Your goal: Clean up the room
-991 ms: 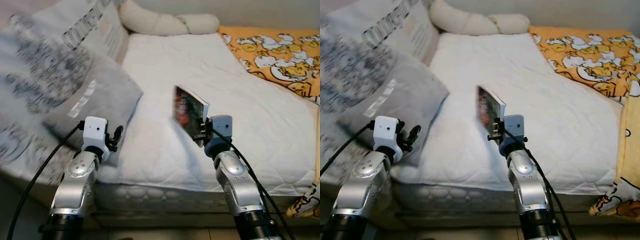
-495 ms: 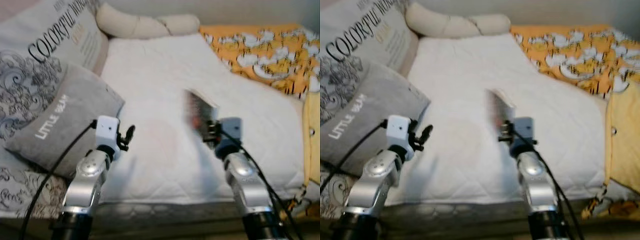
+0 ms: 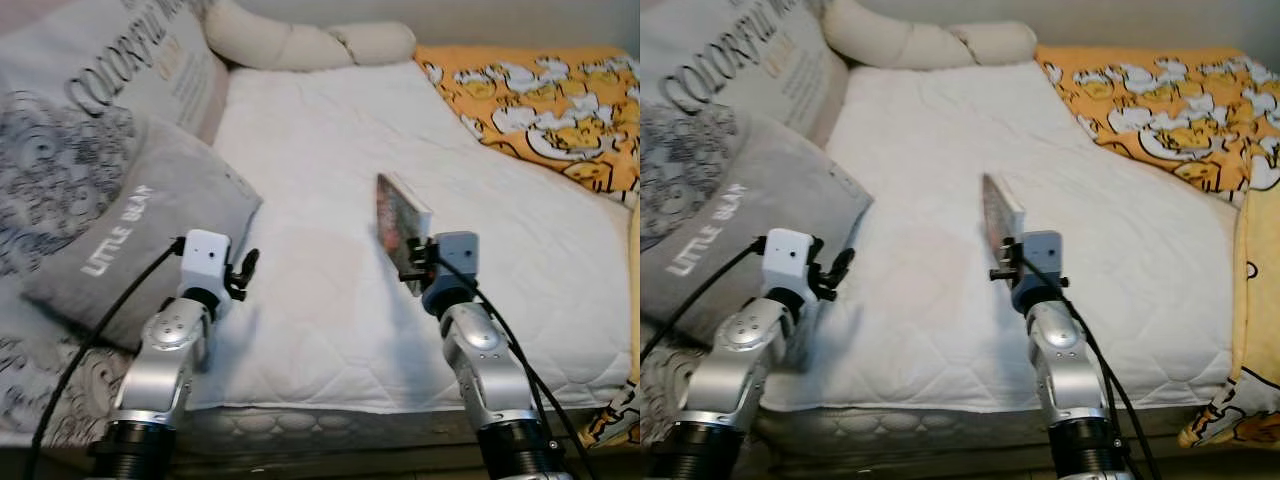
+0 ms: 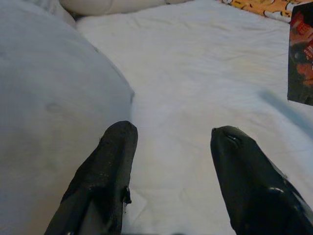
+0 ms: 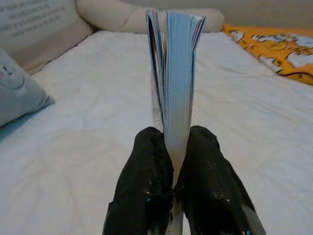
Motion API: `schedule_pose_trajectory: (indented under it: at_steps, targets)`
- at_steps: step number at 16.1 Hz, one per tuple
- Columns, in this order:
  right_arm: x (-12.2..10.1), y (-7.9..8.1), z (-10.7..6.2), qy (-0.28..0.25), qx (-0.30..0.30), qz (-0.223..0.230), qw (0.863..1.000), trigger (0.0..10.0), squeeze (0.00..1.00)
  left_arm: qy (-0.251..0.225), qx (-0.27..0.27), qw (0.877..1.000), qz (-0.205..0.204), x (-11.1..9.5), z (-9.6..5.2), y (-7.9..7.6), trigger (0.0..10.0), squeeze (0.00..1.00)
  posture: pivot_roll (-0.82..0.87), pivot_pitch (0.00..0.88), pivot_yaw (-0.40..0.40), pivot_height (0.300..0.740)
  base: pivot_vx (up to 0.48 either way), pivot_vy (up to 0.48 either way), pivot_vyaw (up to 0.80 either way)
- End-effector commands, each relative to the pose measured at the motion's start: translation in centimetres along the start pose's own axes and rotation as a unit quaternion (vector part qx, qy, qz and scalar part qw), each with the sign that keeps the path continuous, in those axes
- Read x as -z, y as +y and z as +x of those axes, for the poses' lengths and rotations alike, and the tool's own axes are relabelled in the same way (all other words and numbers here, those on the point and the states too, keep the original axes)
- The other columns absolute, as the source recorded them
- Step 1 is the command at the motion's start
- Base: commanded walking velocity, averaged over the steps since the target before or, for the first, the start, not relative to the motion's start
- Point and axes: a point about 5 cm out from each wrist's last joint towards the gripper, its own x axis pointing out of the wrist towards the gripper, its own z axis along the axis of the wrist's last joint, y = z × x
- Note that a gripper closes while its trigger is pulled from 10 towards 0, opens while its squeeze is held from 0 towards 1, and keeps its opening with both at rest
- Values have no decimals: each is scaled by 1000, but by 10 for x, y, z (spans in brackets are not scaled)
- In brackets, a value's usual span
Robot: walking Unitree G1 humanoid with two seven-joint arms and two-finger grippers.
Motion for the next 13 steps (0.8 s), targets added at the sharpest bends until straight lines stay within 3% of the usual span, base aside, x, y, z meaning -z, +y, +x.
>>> schedule_pose_trajectory:
  at_steps: [1,2,4,7,8,9,11,12,13]
  targets:
    - [-15,1,10,-28,-2,5,1000,10000,0,2,19,1000,15,-2,0,-2,10000,0,6,0,1,740,0,0,0]
    - [-15,1,14,-26,-3,13,1000,10000,0,3,33,999,26,-3,0,-3,10000,0,7,0,2,740,0,0,0]
    - [-12,6,39,2,6,78,997,10000,0,9,96,990,103,-11,-6,-3,10000,0,33,0,5,740,0,0,0]
    - [-19,19,57,5,5,130,991,10000,0,9,128,983,131,-20,-15,1,10000,0,72,0,3,740,0,0,0]
    - [-27,34,68,8,-4,184,983,10000,0,15,141,978,153,-23,-26,5,10000,0,104,0,5,740,0,0,0]
    - [-29,39,70,11,-4,211,977,10000,0,17,145,976,159,-24,-29,6,10000,0,114,0,6,740,0,0,0]
    - [-27,52,74,29,6,314,949,10000,0,25,161,971,176,-28,-41,10,10000,0,148,0,5,740,0,0,0]
    - [-17,62,72,52,16,375,926,10000,0,33,165,969,182,-29,-48,13,10000,0,167,7,3,740,0,0,0]
    - [-6,68,68,75,27,398,914,10000,0,38,164,968,185,-29,-51,15,10000,0,176,16,4,740,0,0,0]
